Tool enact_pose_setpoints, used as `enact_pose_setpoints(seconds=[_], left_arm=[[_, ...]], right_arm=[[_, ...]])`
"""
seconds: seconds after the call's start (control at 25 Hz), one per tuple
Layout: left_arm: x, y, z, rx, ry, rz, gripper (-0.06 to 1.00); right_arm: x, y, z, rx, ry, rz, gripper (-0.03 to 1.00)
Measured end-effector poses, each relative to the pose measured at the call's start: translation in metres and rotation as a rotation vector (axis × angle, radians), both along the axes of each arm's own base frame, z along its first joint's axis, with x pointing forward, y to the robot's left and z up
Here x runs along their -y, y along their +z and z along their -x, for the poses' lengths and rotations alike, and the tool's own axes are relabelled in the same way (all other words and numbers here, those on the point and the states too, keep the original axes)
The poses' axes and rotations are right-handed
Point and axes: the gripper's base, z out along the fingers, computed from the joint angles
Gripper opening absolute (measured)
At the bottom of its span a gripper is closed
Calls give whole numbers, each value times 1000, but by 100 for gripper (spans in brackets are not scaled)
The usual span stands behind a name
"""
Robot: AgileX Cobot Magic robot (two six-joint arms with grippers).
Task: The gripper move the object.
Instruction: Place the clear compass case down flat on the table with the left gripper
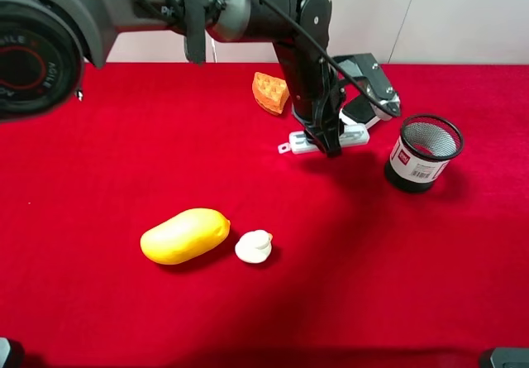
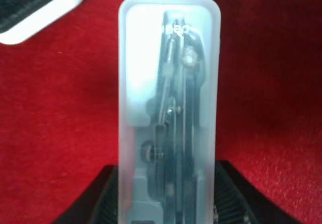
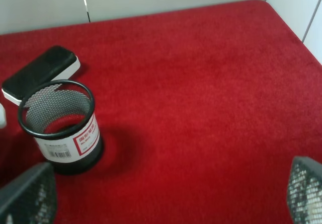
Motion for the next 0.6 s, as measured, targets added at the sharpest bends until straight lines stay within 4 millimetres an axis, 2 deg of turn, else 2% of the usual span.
enact_pose_setpoints(seconds=[0.28,0.6], left_arm=[[4,-17,4,-19,-15,-24,40],[5,-22,5,-22,-24,-25,40]], right_arm=[[0,0,0,-1,0,-1,69],[0,0,0,-1,2,-4,69]])
